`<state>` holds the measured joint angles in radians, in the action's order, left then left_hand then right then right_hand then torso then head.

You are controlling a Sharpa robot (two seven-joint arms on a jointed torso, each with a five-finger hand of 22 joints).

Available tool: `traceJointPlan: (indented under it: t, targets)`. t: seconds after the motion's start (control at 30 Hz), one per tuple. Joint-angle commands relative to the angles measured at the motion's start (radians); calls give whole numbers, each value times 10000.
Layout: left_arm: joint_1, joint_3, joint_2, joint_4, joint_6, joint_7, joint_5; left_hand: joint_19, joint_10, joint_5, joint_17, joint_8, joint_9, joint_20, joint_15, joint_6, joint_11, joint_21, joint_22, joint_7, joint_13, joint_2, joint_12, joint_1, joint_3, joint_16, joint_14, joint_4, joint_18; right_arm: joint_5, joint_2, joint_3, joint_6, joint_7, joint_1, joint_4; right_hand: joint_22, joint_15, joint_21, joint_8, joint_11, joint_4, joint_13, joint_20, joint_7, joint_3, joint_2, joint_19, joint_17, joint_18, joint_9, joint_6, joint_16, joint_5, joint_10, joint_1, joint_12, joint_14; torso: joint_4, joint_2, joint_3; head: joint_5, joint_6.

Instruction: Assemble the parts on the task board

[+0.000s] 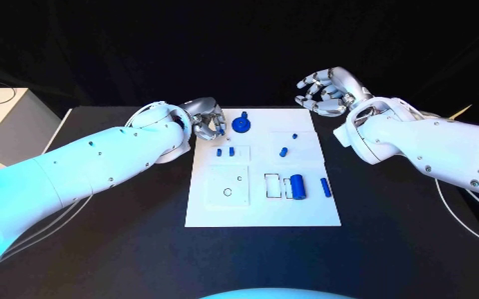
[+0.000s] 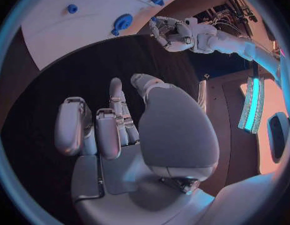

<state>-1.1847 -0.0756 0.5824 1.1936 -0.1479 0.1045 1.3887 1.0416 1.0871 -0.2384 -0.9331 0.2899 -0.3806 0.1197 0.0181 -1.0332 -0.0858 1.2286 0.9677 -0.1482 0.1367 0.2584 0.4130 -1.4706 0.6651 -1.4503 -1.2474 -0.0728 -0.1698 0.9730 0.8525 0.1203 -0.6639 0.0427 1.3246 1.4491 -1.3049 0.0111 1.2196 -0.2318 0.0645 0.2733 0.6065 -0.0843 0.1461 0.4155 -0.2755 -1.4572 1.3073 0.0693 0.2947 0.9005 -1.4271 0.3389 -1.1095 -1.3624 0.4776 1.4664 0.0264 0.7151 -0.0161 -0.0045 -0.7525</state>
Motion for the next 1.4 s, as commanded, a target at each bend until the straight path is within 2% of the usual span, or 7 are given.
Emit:
traceJointPlan:
  t: [0.03, 0.33, 0.6, 1.4]
  targets:
    - [10, 1, -72, -74, 243, 114, 86, -55, 79, 21, -10, -11, -17, 20, 31, -57, 15, -35, -7, 13, -5, 2, -33, 84, -52, 21, -10, -3, 158, 94, -6, -3, 135, 56, -7, 11, -9, 49, 15, -40, -2, 20, -8, 20, 57, 37, -44, -82, 556, 57, 17, -8, 40, 8, -53, 60, -66, 517, -11, 13, 8, 7, -3]
    - [48, 39, -223, -283, 225, 101, 118, -37, 91, 22, -33, -13, -20, 20, 28, -66, 18, -26, 11, 16, -3, -6, -47, 95, -55, 15, -24, -3, 162, 94, -6, -3, 134, 51, -9, 36, 1, 48, -1, -44, -1, 18, -30, 20, 57, 39, -44, -79, 559, 60, 19, -1, 40, 11, -58, 63, -91, 518, -17, 23, 15, 7, -24]
    - [87, 87, -343, -351, 227, 66, 74, -31, 108, 24, -43, -16, -25, 20, 25, -77, 22, -28, 13, 19, 0, -9, -63, 112, -64, 11, -32, -5, 163, 94, -7, -3, 130, 48, -9, 52, 1, 48, -1, -44, -1, 18, -30, 20, 57, 39, -44, -79, 559, 60, 19, -1, 40, 11, -58, 63, -91, 518, -13, 21, -1, -19, -45]
    - [147, 124, -540, -529, 273, 123, -4, -29, 125, 31, -67, -23, -30, 20, 21, -88, 27, -35, 7, 24, 2, -14, -92, 136, -79, 2, -50, -7, 162, 127, -7, -4, 130, 38, -6, 123, 1, 48, -1, -44, -1, 18, -30, 20, 57, 39, -44, -79, 559, 60, 19, -1, 40, 11, -58, 63, -91, 518, -16, 14, 0, -69, -94]
